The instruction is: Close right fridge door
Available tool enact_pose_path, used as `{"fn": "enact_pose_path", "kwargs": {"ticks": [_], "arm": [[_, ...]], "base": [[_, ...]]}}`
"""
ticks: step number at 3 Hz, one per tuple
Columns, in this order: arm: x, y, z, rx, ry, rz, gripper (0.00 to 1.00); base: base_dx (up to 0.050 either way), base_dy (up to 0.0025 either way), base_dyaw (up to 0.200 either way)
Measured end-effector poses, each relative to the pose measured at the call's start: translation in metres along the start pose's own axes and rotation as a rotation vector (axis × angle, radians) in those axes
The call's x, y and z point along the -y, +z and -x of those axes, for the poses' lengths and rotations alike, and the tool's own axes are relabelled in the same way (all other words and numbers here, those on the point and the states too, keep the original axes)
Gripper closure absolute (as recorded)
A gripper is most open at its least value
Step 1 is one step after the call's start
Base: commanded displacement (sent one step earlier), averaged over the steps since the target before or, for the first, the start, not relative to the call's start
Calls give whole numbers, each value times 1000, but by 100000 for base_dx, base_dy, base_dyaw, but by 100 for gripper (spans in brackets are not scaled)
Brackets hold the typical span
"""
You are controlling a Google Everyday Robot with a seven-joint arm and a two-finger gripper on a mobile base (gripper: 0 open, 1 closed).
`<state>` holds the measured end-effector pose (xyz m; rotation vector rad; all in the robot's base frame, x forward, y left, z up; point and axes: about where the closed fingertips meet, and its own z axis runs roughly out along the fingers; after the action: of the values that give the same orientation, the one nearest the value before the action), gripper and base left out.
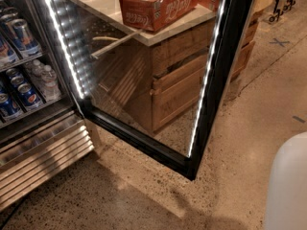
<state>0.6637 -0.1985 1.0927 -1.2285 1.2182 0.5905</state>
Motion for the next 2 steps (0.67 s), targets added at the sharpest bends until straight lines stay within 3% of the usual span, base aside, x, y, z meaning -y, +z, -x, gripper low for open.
{"fn": "enact_pose_path", "kwargs": {"ticks": [2], "arm": [[0,3,-4,6,14,10,0]], "base": [[0,0,0]]}}
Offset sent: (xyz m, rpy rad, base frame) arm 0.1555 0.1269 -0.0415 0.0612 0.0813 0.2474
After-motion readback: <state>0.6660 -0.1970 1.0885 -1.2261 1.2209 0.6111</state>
